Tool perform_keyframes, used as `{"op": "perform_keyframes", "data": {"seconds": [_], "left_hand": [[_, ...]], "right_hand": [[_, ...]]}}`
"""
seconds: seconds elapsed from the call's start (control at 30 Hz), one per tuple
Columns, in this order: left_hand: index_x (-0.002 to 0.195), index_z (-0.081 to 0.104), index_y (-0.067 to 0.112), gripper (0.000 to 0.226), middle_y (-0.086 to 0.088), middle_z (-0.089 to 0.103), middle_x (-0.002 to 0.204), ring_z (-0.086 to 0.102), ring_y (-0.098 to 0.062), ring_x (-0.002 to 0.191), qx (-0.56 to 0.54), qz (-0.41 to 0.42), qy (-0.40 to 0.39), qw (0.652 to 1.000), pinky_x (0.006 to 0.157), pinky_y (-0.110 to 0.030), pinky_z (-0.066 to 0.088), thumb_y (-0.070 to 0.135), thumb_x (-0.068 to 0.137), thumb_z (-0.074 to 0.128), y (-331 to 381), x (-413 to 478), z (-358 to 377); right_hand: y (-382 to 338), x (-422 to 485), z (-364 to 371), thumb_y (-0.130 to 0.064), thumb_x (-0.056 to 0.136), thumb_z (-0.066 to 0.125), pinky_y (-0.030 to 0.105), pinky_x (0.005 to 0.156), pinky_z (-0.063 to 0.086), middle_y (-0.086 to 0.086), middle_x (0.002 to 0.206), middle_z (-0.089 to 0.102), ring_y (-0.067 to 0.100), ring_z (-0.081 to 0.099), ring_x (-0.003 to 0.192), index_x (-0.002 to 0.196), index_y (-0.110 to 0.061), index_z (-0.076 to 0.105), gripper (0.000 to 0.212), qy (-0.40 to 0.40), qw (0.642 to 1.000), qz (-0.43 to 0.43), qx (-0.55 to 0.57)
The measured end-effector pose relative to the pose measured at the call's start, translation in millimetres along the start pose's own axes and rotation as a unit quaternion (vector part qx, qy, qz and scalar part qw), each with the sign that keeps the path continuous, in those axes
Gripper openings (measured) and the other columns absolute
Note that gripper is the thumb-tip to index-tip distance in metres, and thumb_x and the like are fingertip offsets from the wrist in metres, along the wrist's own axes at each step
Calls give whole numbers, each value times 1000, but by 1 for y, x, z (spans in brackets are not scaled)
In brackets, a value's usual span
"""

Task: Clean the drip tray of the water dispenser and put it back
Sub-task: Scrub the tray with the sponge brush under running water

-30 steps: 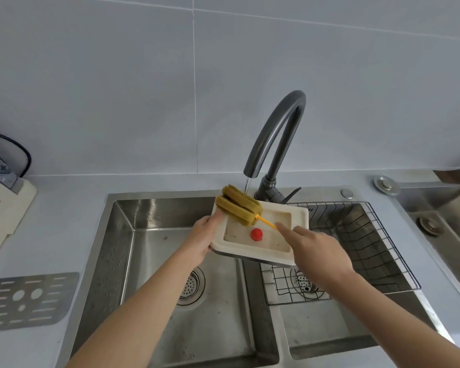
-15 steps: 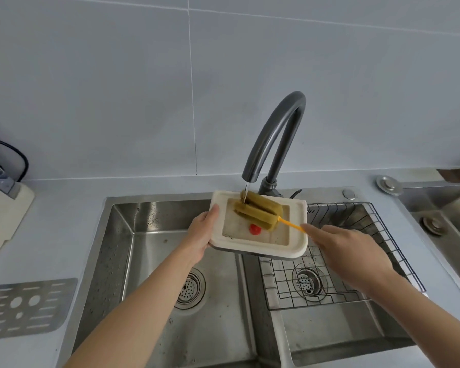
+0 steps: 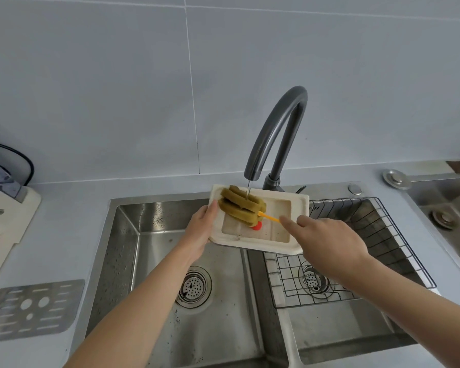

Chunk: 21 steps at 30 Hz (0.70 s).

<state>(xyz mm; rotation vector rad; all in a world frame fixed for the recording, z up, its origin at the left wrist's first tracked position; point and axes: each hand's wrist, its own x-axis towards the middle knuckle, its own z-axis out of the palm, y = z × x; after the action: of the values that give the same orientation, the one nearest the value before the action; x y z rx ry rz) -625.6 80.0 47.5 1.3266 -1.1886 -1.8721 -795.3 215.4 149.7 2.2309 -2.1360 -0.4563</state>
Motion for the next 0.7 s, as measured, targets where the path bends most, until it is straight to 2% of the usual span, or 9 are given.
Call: {"op": "perform_keyframes", "data": {"seconds": [0.1, 0.2, 0.27, 0.37, 0.43, 0.53, 0.7], "left_hand": [[108, 53, 18, 29, 1, 63, 101, 60, -14, 93, 15, 19, -7, 1000, 78, -30, 50, 40, 93, 39, 4, 0, -3], [106, 52, 22, 25, 6, 60, 97, 56, -5, 87, 28, 32, -9, 999, 72, -23, 46, 39, 94, 38, 8, 0, -3], [108, 51, 21, 26, 4, 59, 100, 55, -5, 91, 39, 36, -12, 999, 80, -26, 46, 37, 94, 36, 10, 0, -5], [98, 56, 23, 25, -4, 60, 108, 56, -21, 108, 63, 41, -18, 997, 100, -39, 43, 39, 94, 37, 11, 0, -8], [93, 56, 25, 23, -5, 60, 106, 55, -24, 109, 81, 44, -20, 996, 100, -40, 43, 39, 93, 37, 13, 0, -11], [91, 55, 26, 20, -3, 60, 99, 56, -21, 100, 96, 59, -22, 993, 92, -35, 45, 36, 94, 38, 13, -2, -14], [102, 52, 23, 22, -2, 60, 100, 57, -24, 100, 116, 69, -25, 991, 91, -41, 47, 38, 93, 38, 15, -5, -20]], "right_hand": [[2, 0, -3, -2, 88, 38, 33, 64, 34, 4, 113, 52, 28, 58, 94, 143, -19, 13, 63, 0, 1000, -24, -12], [3, -1, -5, -2, 88, 36, 34, 64, 33, 4, 112, 51, 29, 58, 95, 143, -20, 14, 62, -3, 999, -38, -19], [4, -1, -7, -1, 88, 35, 35, 65, 34, 4, 113, 51, 29, 57, 94, 143, -21, 13, 63, -8, 998, -53, -23], [4, 0, -9, -1, 89, 35, 34, 65, 33, 5, 115, 50, 27, 53, 89, 144, -21, 11, 63, -19, 997, -72, -31], [3, 0, -9, 0, 88, 35, 33, 65, 33, 6, 115, 50, 27, 55, 93, 144, -20, 12, 64, -21, 996, -86, -34], [6, 1, -6, 1, 88, 35, 34, 65, 34, 6, 116, 50, 28, 56, 99, 144, -20, 13, 64, -20, 993, -106, -44], [16, 2, -17, -3, 91, 33, 33, 64, 34, 3, 123, 49, 27, 54, 105, 145, -26, 14, 62, -18, 992, -108, -55]]}}
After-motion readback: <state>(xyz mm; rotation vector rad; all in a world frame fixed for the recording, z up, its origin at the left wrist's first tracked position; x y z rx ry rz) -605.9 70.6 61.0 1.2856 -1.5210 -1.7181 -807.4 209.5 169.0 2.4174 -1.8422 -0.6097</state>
